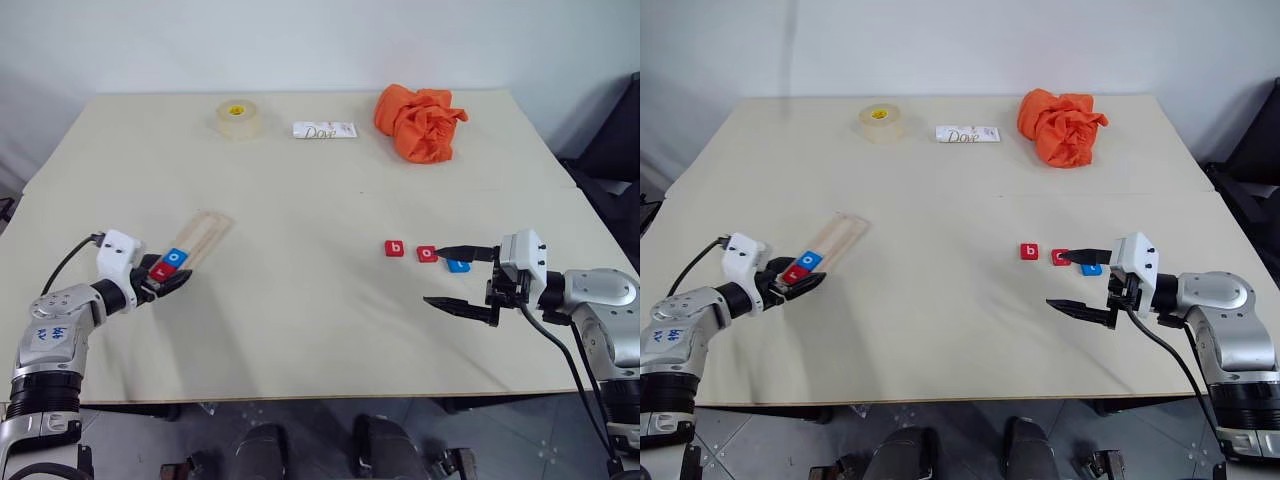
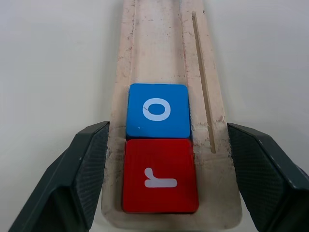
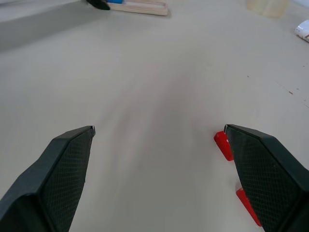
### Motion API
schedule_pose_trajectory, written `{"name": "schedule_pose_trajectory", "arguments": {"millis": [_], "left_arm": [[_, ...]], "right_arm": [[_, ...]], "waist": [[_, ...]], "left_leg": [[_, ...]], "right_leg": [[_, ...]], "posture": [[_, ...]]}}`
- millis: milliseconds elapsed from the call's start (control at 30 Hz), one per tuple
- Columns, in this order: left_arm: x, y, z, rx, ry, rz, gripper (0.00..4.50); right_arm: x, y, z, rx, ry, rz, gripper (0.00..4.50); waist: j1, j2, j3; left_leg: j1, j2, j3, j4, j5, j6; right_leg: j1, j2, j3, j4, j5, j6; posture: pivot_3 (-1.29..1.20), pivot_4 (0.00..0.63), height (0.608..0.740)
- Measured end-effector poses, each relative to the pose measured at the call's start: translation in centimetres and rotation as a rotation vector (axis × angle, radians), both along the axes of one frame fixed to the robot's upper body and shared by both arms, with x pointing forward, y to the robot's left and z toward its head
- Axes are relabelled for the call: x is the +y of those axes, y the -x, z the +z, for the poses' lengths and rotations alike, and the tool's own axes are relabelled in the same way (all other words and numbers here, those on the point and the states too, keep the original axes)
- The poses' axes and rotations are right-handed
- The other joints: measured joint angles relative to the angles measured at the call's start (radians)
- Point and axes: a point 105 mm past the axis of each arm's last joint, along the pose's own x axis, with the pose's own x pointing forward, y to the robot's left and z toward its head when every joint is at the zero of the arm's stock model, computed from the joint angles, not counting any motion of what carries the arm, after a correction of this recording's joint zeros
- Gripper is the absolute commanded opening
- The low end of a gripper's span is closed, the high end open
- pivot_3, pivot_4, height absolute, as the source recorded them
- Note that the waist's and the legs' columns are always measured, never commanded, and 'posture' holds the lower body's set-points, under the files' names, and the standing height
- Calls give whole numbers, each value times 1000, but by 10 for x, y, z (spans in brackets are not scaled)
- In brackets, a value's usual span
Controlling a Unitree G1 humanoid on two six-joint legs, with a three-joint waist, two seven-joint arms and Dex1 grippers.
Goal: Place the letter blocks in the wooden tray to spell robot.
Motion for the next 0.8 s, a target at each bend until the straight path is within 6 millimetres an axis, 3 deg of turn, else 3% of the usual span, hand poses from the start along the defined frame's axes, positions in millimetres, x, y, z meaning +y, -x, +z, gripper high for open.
{"name": "schedule_pose_trajectory", "arguments": {"millis": [133,433,567,800], "left_arm": [[-51,7,12,-18,-54,-295,3401],[-125,-1,44,-95,-202,-709,3401],[-170,5,37,-89,-225,-912,3401],[-218,10,14,-52,-205,-1025,3401]], "right_arm": [[-1,0,-1,2,2,3,4500],[-19,10,-15,48,86,3,4500],[-22,14,-17,42,86,-20,4500],[-34,35,-25,52,86,-107,4500]], "waist": [[3,-1,0],[1,-1,1],[5,-1,1],[14,-2,1]], "left_leg": [[-2,0,0,1,0,0],[-1,0,0,2,0,0],[-2,0,0,4,2,-4],[-2,0,0,5,3,-5]], "right_leg": [[0,0,0,0,0,0],[0,1,0,0,0,0],[0,1,1,-1,0,1],[0,1,1,-1,1,1]], "posture": [[0,150,740],[0,150,740],[0,150,740],[0,150,740]]}}
